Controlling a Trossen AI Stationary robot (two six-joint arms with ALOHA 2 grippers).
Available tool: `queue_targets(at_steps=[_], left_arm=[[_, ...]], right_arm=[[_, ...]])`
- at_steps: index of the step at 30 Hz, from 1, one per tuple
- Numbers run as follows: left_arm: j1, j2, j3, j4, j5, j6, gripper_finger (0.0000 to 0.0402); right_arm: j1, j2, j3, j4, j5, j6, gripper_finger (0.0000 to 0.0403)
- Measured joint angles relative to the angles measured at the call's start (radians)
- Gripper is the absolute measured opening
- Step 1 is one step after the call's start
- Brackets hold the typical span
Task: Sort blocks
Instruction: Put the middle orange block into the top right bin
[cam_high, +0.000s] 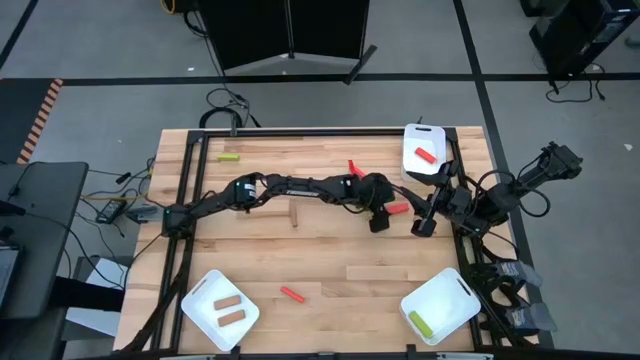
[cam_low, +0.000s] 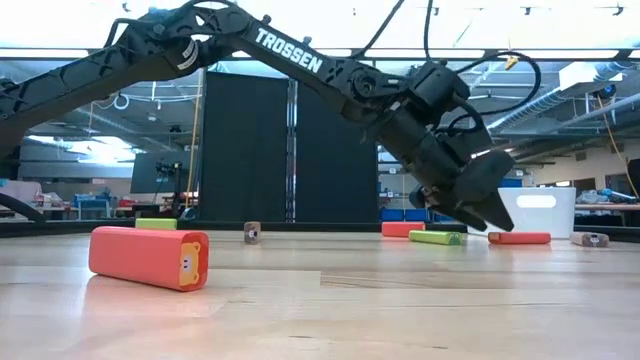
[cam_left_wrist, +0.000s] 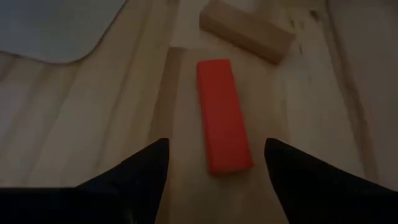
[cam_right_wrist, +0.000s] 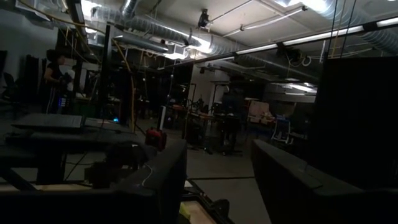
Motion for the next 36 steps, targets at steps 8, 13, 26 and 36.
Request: queue_targets(at_steps=[8, 13, 26, 36], left_arm=[[-0.016, 0.038, -0.001, 0.034, -0.012, 0.018, 0.0269], [-0.028, 0.044, 0.0, 0.052, -0.088, 0.017, 0.0266], [-0.008, 0.06, 0.0, 0.128, -0.108, -0.024, 0.0103], [0.011, 0.061, 0.126, 0.397, -0.103, -0.023, 0.0103]], right_arm=[[0.0, 0.0, 0.0, 0.0, 0.0, 0.0, 0.0192], [0.0, 0.0, 0.0, 0.0, 0.0, 0.0, 0.019], [0.0, 0.0, 0.0, 0.0, 0.0, 0.0, 0.0189], [0.0, 0.0, 0.0, 0.0, 0.0, 0.0, 0.0189]])
